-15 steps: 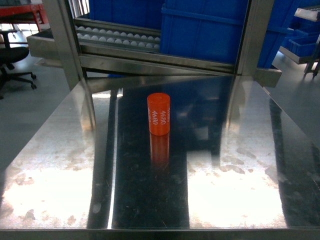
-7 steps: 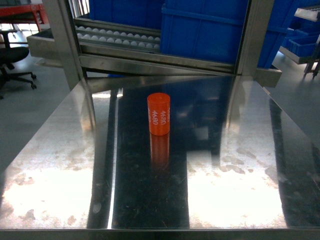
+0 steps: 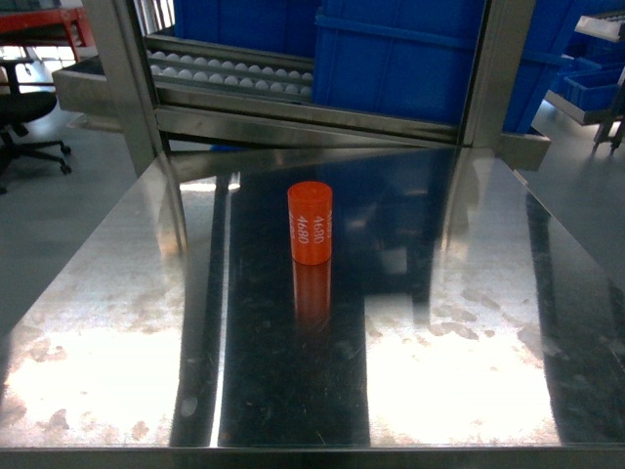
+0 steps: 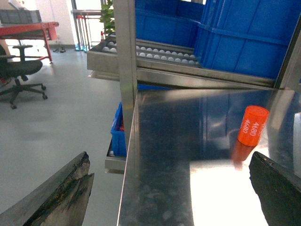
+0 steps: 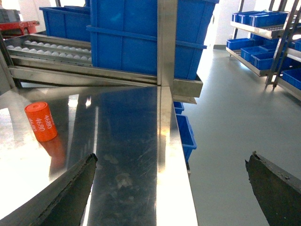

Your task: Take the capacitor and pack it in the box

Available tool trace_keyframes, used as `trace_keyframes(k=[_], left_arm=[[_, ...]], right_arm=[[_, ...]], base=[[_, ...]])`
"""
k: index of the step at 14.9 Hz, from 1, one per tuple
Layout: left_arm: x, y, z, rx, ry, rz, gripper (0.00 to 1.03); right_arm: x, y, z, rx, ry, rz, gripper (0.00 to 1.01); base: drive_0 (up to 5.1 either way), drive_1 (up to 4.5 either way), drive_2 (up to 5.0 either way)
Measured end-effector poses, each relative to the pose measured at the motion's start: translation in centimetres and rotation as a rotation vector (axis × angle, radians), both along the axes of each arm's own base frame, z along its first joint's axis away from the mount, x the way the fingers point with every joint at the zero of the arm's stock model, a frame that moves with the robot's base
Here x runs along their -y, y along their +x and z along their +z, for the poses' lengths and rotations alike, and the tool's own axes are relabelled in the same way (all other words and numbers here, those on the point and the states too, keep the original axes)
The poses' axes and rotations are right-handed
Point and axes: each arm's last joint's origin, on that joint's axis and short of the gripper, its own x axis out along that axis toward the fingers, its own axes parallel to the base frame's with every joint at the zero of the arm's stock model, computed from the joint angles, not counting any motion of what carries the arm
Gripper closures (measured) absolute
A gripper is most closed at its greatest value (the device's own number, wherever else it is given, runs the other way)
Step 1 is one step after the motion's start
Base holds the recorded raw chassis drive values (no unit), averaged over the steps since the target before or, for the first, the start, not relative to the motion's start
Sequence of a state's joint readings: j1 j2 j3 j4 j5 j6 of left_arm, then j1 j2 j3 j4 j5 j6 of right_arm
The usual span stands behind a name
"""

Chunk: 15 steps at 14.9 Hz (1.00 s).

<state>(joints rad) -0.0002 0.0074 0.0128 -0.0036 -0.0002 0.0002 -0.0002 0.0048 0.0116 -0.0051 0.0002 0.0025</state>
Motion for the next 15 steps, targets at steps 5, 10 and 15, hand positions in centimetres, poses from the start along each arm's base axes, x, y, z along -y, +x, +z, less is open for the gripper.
trace_keyframes(k=[5,10,15], left_arm=[[0.0,0.0,0.0,0.0,0.0,0.0,0.05],[0.0,0.0,0.0,0.0,0.0,0.0,0.05],[0.22,0.45,0.87,0.076,0.03,0.077,0.05]], right_arm=[[0.0,0.0,0.0,0.0,0.0,0.0,0.03],[0.0,0.0,0.0,0.0,0.0,0.0,0.03],[0.0,0.0,0.0,0.0,0.0,-0.001,0.03]], base=[[0.0,0.0,0.0],[0.0,0.0,0.0],[0.0,0.0,0.0]])
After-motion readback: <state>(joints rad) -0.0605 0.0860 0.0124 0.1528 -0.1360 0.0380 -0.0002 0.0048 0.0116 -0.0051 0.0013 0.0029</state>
